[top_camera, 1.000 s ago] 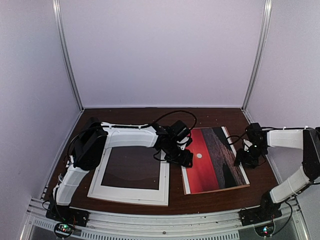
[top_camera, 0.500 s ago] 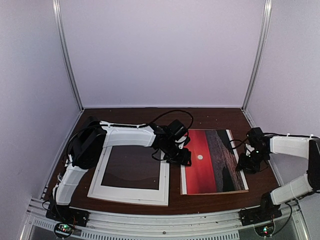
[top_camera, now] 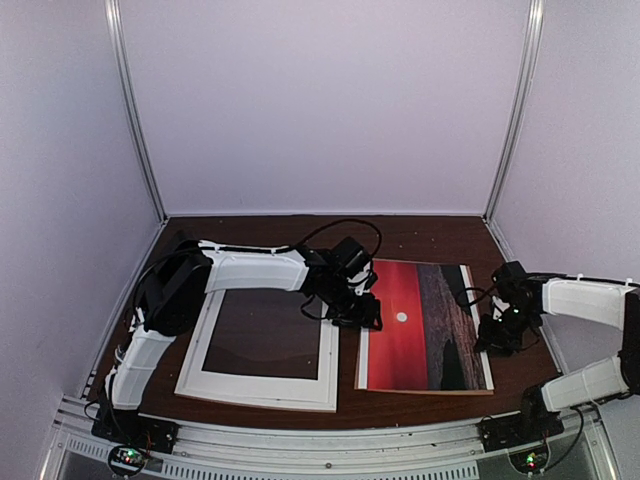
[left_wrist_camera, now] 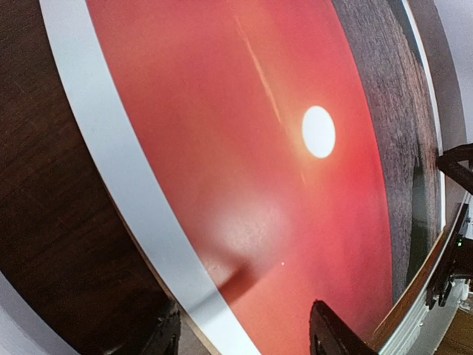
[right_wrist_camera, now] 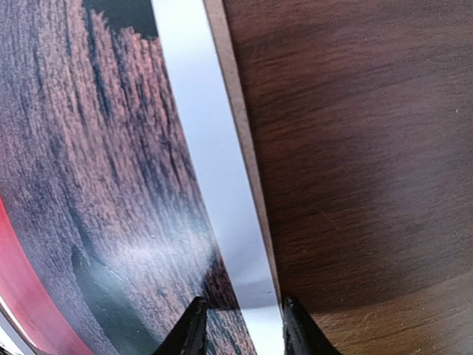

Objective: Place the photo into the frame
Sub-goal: Pick up the photo from the backboard.

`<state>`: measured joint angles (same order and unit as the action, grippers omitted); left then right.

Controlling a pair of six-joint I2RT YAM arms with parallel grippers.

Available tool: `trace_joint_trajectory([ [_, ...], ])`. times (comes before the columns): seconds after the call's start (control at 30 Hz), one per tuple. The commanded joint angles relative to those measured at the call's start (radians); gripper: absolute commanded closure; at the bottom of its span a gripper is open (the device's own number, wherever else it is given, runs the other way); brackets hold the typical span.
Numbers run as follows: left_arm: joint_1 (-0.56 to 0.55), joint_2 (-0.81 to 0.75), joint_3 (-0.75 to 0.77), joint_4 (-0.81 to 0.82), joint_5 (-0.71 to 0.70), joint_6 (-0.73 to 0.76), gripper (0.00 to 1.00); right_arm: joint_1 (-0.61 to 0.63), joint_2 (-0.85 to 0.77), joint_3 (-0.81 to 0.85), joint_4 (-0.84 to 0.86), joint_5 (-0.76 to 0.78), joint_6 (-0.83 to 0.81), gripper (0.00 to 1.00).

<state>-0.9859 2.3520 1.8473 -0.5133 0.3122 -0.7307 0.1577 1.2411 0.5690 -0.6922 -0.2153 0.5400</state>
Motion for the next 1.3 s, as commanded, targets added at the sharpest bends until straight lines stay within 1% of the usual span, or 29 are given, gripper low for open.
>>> trace_joint_trajectory([
  [0.0,-0.016,0.050,-0.028,0.100,0.050,-0.006,0.40,0.028,0.024,0.058,0.052,-0.100,-0.018,0.67],
  [0.17,-0.016,0.040,-0.023,0.069,0.012,-0.005,0.39,0.028,0.035,0.089,0.036,-0.084,-0.041,0.74],
  [0.37,-0.009,0.014,-0.046,0.049,-0.072,0.003,0.32,0.028,0.058,0.143,0.014,-0.022,-0.077,0.74],
  [0.53,-0.006,0.013,-0.033,0.019,-0.115,0.033,0.26,0.026,0.117,0.216,0.005,0.042,-0.116,0.66],
  [0.6,-0.005,0.014,-0.033,0.015,-0.120,0.036,0.24,0.025,0.146,0.247,0.004,0.061,-0.127,0.57],
  [0.67,-0.002,0.013,-0.034,0.014,-0.124,0.038,0.23,0.024,0.180,0.282,0.009,0.081,-0.137,0.51],
  [0.83,0.007,0.013,-0.036,0.009,-0.128,0.040,0.22,0.021,0.236,0.353,0.034,0.095,-0.152,0.50],
  [0.9,0.008,0.015,-0.037,0.007,-0.131,0.040,0.22,0.014,0.276,0.384,0.052,0.095,-0.166,0.46],
  [1.0,0.010,0.012,-0.036,0.003,-0.136,0.042,0.20,0.003,0.362,0.451,0.071,0.084,-0.197,0.37],
  [1.07,0.009,0.010,-0.036,0.001,-0.136,0.043,0.19,-0.002,0.416,0.491,0.095,0.082,-0.211,0.33],
  [1.27,0.009,0.007,-0.033,-0.004,-0.129,0.054,0.17,-0.027,0.573,0.622,0.143,0.072,-0.247,0.28],
])
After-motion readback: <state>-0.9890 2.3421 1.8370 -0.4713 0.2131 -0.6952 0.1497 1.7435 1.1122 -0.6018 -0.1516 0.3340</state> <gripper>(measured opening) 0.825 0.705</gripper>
